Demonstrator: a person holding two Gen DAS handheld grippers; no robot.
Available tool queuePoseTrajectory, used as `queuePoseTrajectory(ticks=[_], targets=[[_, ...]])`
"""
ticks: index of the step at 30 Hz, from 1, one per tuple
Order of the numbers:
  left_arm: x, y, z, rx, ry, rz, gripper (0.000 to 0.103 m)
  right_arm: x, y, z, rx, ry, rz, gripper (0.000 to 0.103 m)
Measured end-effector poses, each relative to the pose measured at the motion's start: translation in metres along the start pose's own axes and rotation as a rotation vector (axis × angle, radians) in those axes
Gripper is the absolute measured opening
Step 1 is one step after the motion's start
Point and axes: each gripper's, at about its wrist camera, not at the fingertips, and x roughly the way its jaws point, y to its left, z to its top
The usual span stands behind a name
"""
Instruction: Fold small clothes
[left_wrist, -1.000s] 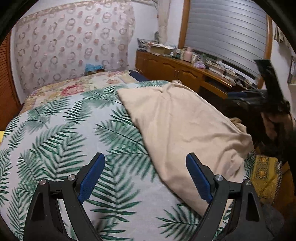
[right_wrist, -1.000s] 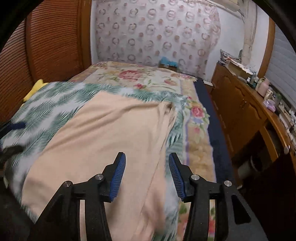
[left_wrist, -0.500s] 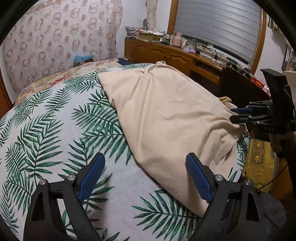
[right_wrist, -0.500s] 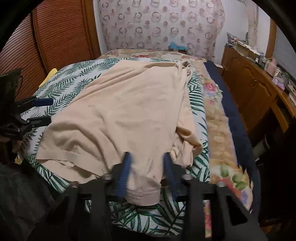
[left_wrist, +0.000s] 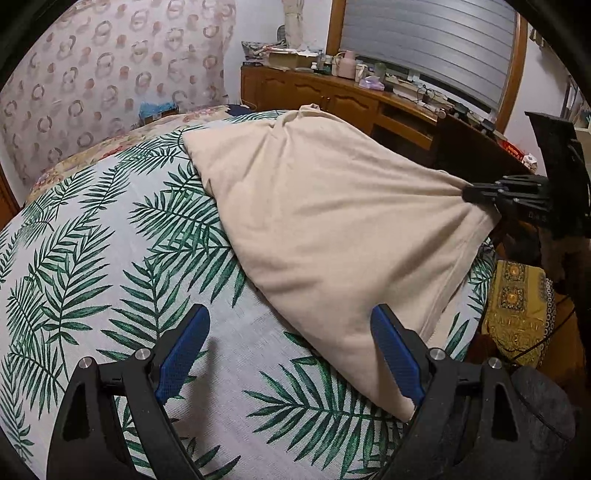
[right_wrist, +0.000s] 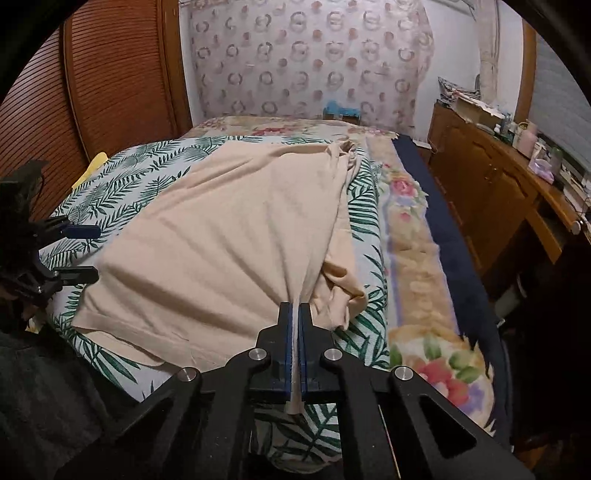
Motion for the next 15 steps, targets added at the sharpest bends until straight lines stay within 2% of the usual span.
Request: queuePoseTrajectory(ticks=[5,11,14,15], targets=[[0.001,0.0,-0.001,0.0,0.006,-0.004,0.09,0.006,0.012,0.0,0.007,-0.016,-0.017,0.003],[0.004,-0.005,-0.004,0.017,0.026,0.001,0.089,0.015,0.019,0.0,0.015,-0.034,-0.035,0.015],[0.004,-0.009,-0.006,0.033,0.04,-0.021,0.078,0.018,0.021,0.0,0.001,-0.029,-0.061,0.036],[0.005,-0.011,-0.007,0.041,0.049,-0.026,0.072,0.019,0.02,-0.001,0.0,-0.024,-0.064,0.048]])
